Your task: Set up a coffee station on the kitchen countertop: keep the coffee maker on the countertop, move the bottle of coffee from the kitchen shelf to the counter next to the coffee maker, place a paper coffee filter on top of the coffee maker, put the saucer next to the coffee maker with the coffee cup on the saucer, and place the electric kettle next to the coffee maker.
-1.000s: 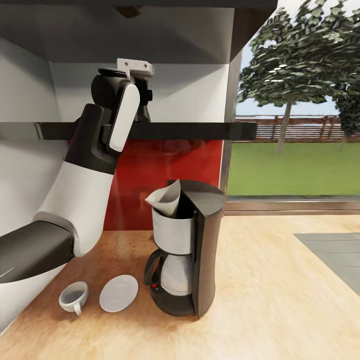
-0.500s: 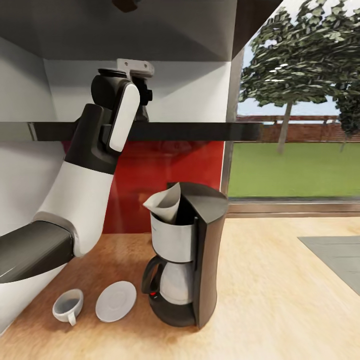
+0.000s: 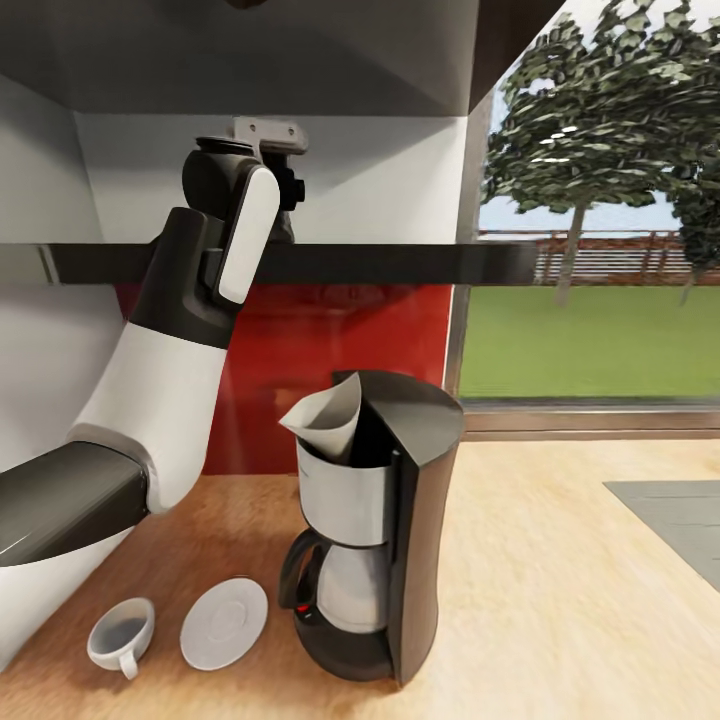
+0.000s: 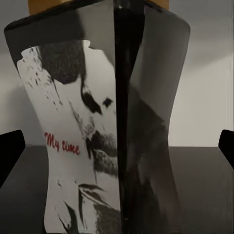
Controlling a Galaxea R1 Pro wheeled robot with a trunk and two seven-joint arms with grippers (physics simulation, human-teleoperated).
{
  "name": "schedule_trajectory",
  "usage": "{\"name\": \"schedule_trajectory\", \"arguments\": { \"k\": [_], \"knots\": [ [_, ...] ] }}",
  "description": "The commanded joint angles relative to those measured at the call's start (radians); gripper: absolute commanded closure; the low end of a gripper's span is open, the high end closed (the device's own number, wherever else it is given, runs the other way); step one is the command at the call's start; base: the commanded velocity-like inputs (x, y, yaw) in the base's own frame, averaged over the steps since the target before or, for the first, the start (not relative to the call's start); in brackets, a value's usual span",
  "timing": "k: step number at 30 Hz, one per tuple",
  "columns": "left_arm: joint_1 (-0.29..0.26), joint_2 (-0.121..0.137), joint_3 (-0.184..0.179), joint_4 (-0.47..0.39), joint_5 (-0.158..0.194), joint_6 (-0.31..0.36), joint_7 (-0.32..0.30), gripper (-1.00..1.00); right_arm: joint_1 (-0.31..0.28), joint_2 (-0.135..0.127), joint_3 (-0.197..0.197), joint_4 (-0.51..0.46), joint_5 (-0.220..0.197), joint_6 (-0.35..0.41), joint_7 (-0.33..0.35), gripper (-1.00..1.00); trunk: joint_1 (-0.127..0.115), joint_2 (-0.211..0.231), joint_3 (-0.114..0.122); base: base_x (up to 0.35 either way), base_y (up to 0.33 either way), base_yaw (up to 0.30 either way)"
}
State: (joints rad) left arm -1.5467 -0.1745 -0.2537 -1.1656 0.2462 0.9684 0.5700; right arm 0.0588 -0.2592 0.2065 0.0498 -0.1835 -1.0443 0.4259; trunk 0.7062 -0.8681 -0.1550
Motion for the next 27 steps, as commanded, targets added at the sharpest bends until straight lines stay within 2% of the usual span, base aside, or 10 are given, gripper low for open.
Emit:
{"name": "schedule_trajectory", "arguments": {
  "k": [1,27],
  "knots": [
    [-0.001,0.000,-0.001,0.000,0.010,0.002,0.010,-1.00,-0.001,0.000,0.007,0.001,-0.011,-0.003,0.005,-1.00,0.001,-0.001,-0.001,0.224,0.000,0.000],
    [-0.001,0.000,-0.001,0.002,0.010,0.003,0.010,-1.00,-0.001,0.000,0.007,0.001,-0.011,-0.003,0.005,-1.00,0.001,-0.001,-0.001,0.055,0.000,0.000]
  ]
}}
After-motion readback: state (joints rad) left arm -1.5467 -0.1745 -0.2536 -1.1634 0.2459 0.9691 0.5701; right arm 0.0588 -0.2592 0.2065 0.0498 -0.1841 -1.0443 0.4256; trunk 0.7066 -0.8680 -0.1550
